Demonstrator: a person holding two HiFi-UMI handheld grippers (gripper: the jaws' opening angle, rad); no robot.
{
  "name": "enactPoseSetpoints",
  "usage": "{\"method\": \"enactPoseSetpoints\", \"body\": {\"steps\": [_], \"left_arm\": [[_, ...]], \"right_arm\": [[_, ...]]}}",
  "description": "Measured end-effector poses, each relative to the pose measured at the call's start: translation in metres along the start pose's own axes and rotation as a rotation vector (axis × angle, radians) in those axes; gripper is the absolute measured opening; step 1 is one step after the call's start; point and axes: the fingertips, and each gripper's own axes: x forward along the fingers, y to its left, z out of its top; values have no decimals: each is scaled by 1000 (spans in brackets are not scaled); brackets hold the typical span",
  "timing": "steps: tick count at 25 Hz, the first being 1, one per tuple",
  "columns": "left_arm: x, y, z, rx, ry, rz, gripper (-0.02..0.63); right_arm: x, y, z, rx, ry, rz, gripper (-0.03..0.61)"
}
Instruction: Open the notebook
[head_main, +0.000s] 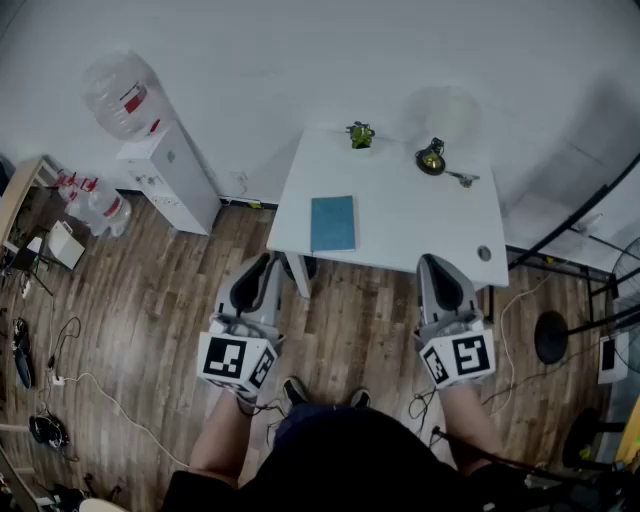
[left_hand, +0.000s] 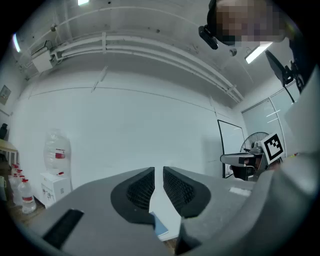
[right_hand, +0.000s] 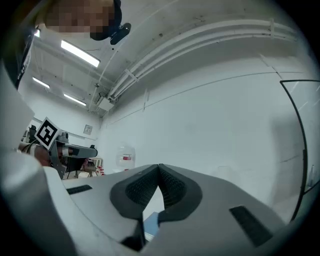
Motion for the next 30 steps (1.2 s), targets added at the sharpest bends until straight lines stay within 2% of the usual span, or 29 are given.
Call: {"method": "enactPoseSetpoints", "body": {"steps": [6, 13, 16, 18, 20, 25, 30], "left_arm": [[1, -26, -2, 17, 12, 17, 51], [7, -52, 1, 31, 1, 48, 51], [-1, -56, 1, 21, -9, 88, 51], [-8, -54, -2, 12, -8, 119, 75], [-14, -51, -10, 8, 10, 139, 160], [-24, -32, -41, 2, 85, 162, 189], [-15, 7, -59, -25, 108, 152, 189]], "right_arm": [[-18, -15, 2, -4, -11, 19, 4], [-30, -41, 1, 43, -41, 39, 7], [-36, -54, -5, 63, -46, 30, 56], [-36, -59, -13, 80, -32, 40, 107], [-34, -60, -24, 118, -12, 56, 170], [-26, -60, -56, 201, 44, 56, 178], [5, -57, -81, 253, 94, 20, 173]]}}
